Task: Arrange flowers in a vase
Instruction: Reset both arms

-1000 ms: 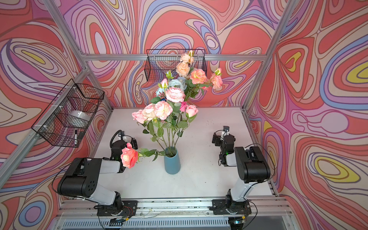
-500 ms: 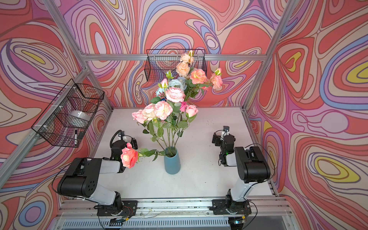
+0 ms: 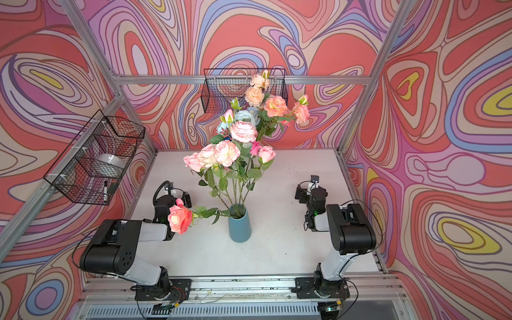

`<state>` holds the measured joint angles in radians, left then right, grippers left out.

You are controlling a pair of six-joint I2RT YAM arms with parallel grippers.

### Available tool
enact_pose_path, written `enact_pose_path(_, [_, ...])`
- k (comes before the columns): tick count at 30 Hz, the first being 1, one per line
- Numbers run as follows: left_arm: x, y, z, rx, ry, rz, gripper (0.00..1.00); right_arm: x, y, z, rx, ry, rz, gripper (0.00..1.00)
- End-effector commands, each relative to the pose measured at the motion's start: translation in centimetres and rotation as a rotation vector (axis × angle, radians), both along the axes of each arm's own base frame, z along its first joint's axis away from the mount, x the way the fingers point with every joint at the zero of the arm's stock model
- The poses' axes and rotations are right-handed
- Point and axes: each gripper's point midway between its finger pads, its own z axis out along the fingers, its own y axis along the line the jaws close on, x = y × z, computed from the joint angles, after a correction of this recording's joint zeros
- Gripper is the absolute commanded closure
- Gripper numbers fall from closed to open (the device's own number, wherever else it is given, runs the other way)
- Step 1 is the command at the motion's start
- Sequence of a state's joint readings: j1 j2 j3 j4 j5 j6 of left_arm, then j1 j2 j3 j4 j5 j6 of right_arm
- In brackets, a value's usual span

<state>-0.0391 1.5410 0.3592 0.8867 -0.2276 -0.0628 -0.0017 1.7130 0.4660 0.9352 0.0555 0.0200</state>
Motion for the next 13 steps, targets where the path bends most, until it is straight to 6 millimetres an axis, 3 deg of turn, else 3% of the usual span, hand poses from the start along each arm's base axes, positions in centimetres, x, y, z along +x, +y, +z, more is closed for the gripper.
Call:
enact_pose_path(1, [0.32,0.04,0.75,0.011,-0.032,-0.005,0.00,0.26,-0.43,0.69,0.005,-0.025,-0.019,0.02])
enact_pose_path(13, [0.31,0.02,0.73,0.011,-0.031,-0.006,0.00,0.27,-0.43,0.70,0.006,-0.025,-0.019,0.02])
